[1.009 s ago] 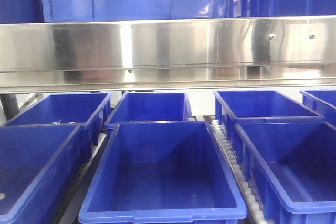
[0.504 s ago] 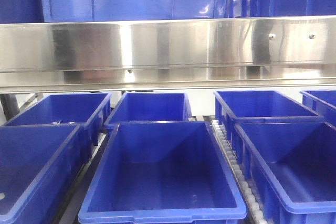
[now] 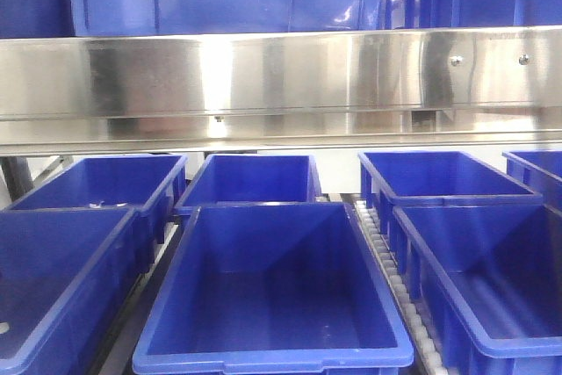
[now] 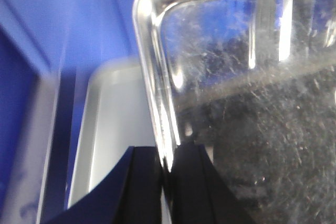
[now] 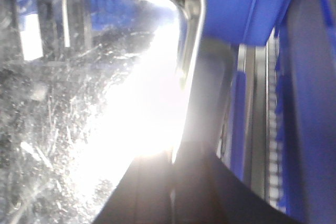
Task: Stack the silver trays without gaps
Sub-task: 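Raise the held tray above the upper shelf of the rack, then lower the tray onto the silver tray already on the shelf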
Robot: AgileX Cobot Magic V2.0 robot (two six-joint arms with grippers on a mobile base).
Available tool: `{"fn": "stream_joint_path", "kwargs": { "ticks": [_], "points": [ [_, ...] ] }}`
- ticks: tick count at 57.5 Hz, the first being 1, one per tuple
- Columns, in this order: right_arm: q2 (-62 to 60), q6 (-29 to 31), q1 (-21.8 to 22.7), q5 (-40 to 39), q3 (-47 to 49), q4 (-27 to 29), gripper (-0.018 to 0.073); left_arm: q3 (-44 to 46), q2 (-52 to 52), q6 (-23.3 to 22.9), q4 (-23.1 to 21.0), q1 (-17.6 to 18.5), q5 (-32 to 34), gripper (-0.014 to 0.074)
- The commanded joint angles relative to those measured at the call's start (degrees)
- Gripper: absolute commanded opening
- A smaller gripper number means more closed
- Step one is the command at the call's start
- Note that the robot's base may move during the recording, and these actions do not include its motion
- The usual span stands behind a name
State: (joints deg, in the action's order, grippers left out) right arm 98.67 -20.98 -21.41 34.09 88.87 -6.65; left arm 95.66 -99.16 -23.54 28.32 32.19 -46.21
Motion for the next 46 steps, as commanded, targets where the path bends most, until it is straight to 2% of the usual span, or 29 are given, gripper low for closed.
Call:
{"fn": "stream_joint_path", "kwargs": {
  "ticks": [1, 11, 26, 29, 38, 46],
  "points": [
    [1.35, 1.37, -1.62, -4.67, 0.62, 1.41, -0.0078, 0.33, -1.18, 0.37, -1.34, 1.10, 5.22, 0.0011],
    [3.47, 1.37, -1.62, -7.35, 0.62, 1.41, -0.0076, 0.33, -3.31, 0.37, -1.34, 1.10, 5.22, 0.0034],
    [4.61, 1.77, -1.62, -7.27, 0.62, 1.68, -0.0074, 0.33, -3.79, 0.37, -2.01, 1.10, 5.35, 0.0197],
    [4.82, 1.77, -1.62, -7.27, 0.62, 1.68, -0.0044, 0.33, -3.79, 0.37, -2.01, 1.10, 5.35, 0.0214],
    [5.16, 1.77, -1.62, -7.15, 0.62, 1.90, 0.0148, 0.33, -3.79, 0.37, -2.01, 1.10, 5.35, 0.0214],
    [5.16, 1.77, -1.62, -7.15, 0.62, 1.90, 0.0171, 0.33, -3.79, 0.37, -2.01, 1.10, 5.35, 0.0214]
  ]
}}
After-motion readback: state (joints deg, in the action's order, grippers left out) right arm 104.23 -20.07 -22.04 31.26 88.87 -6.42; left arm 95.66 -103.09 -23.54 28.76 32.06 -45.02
